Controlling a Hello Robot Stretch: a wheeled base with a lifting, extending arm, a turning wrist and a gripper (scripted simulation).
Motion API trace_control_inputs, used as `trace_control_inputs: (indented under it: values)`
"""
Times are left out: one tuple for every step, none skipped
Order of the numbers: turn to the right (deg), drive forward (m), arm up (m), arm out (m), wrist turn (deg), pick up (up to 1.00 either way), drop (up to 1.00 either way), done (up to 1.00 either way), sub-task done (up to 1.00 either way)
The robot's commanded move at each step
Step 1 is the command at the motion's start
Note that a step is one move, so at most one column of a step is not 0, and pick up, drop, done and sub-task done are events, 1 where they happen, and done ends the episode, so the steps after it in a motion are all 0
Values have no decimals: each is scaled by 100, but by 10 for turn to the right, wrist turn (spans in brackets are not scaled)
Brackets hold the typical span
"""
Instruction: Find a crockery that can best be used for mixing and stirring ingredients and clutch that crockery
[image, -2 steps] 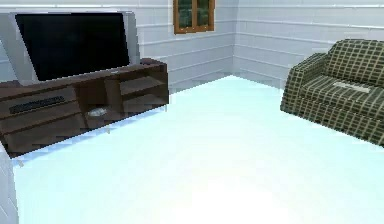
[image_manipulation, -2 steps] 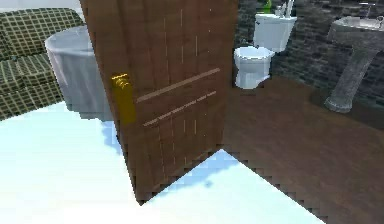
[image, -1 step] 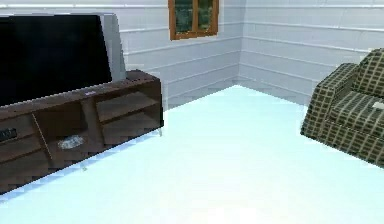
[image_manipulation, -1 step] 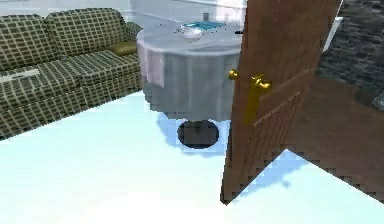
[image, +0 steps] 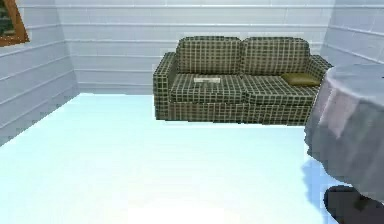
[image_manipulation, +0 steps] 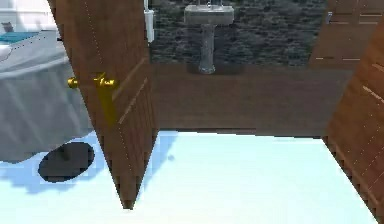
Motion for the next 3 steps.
trace_control_inputs:
  values:
    - [270,0,0,0,0,0,0,0,0]
    - [0,35,0,0,0,0,0,0,0]
    - [-450,0,0,0,0,0,0,0,0]
